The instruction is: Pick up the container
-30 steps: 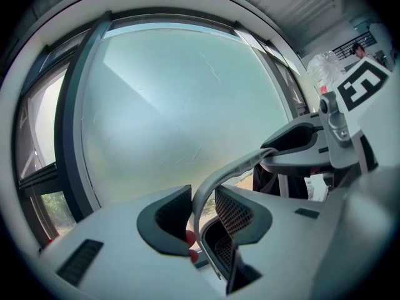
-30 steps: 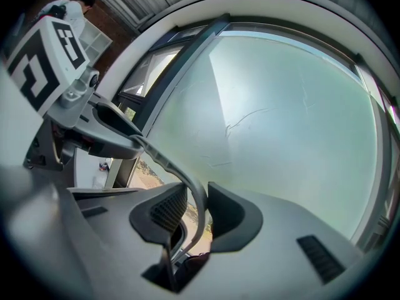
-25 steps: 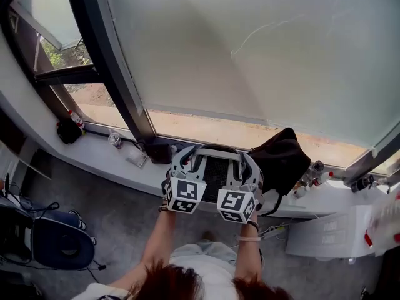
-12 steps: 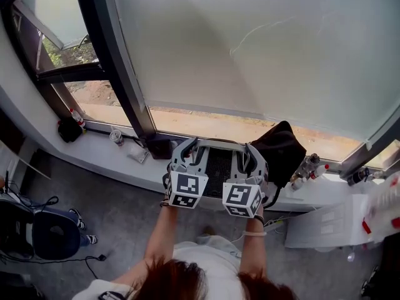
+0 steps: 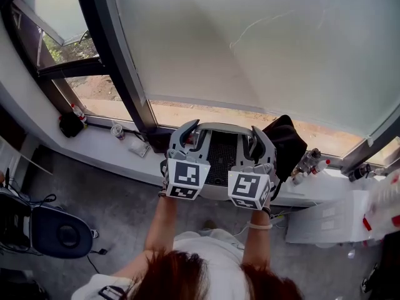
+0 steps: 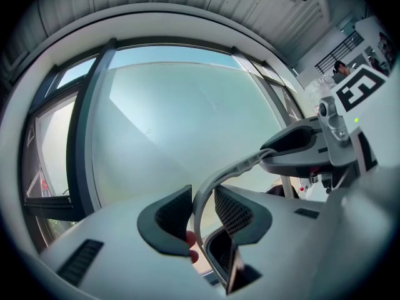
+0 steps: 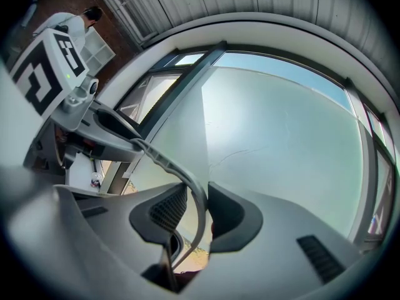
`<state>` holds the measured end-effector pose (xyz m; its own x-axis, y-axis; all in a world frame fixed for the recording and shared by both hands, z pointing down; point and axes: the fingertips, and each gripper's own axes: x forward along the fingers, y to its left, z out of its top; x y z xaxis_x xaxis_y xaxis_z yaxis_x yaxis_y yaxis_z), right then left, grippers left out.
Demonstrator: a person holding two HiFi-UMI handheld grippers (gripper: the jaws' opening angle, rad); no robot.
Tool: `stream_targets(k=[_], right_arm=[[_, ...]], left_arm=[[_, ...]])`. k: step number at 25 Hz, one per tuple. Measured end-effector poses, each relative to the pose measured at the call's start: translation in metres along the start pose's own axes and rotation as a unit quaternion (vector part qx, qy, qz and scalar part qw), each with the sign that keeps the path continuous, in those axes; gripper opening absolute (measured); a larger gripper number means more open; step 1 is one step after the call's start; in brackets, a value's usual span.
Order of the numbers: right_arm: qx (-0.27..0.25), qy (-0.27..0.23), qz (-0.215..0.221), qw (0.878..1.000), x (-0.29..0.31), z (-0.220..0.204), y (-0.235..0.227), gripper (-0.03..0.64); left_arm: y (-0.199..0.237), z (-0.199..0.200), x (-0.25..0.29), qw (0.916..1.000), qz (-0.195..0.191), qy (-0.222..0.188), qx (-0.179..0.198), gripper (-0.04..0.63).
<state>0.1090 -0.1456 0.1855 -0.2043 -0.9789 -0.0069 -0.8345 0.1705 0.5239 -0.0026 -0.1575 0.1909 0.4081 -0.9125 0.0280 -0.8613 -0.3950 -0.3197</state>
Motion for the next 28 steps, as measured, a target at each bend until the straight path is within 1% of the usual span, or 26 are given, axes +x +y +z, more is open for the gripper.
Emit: stream_targets(k=[3, 7, 13, 16, 21, 24, 28], right_arm=[[-0.001, -0.009, -0.003, 1.000, 0.001, 0.007, -0.006, 0.115], [-0.004, -0.009, -0.004, 1.000, 0.001, 0.013, -0.005, 0.115], [-0.001, -0.011, -0.006, 1.000, -0.003, 0.023, 0.002, 0.115], [0.004, -0.023, -0.004, 1.000, -0.007, 0.032, 0.011, 0.115], [0.006, -0.011, -0.010, 1.000, -0.016, 0.045, 0.022, 0.115], [0.006, -0.017, -0.005, 1.000, -0.022, 0.054, 0.033, 0.115], [0.008, -0.010, -0.005, 1.000, -0.031, 0.059, 0.045, 0.115]], left_arm=[[0.003, 0.009, 0.001, 1.0000, 0.003, -0.004, 0.003, 0.126], [0.007, 0.012, 0.000, 1.0000, 0.006, -0.008, -0.001, 0.126], [0.014, 0.015, -0.011, 0.9999, -0.003, -0.012, 0.001, 0.126], [0.019, 0.015, -0.021, 0.9999, -0.007, -0.012, 0.001, 0.126], [0.031, 0.018, -0.038, 0.9999, -0.012, -0.011, -0.001, 0.126], [0.036, 0.016, -0.050, 0.9998, -0.013, -0.012, -0.003, 0.126], [0.042, 0.013, -0.066, 0.9999, -0.013, -0.010, -0.005, 0.126]])
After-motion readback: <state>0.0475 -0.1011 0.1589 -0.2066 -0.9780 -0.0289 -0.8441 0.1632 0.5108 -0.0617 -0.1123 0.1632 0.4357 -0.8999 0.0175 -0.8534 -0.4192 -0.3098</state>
